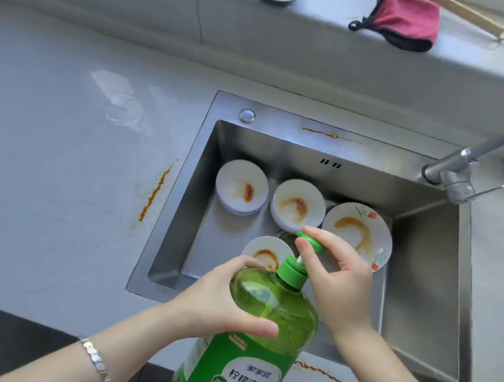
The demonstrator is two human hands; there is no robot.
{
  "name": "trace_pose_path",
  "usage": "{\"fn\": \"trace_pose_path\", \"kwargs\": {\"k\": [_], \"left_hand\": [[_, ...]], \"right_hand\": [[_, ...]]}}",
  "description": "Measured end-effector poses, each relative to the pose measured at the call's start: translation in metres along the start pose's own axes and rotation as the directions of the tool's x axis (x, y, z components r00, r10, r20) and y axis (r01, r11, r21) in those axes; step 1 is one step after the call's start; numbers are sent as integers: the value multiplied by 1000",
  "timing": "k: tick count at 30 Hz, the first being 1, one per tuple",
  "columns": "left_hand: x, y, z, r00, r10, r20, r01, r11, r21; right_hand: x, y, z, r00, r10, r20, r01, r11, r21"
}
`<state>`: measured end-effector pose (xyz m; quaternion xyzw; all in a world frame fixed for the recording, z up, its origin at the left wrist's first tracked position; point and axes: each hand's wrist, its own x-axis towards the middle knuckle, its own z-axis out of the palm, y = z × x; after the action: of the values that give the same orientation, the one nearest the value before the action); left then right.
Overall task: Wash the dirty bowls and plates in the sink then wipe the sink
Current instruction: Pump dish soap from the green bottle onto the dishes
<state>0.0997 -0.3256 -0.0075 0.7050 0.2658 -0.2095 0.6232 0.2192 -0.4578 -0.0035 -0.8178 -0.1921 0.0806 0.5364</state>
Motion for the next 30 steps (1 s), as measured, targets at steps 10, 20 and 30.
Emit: {"fn": "trace_pose_path", "kwargs": {"k": [10,20,30], "left_hand": [[8,-27,28,988,-113,103,116,993,-20],[23,-27,28,983,-97,158,104,994,-35],[32,-19,26,978,-106,178,105,994,18]], "right_hand": [[-43,34,2,951,283,-128,-273,958,88],[-43,40,4,934,290,-206,-300,954,-17],[-38,43,-1,929,297,-222,-317,946,-60]]}}
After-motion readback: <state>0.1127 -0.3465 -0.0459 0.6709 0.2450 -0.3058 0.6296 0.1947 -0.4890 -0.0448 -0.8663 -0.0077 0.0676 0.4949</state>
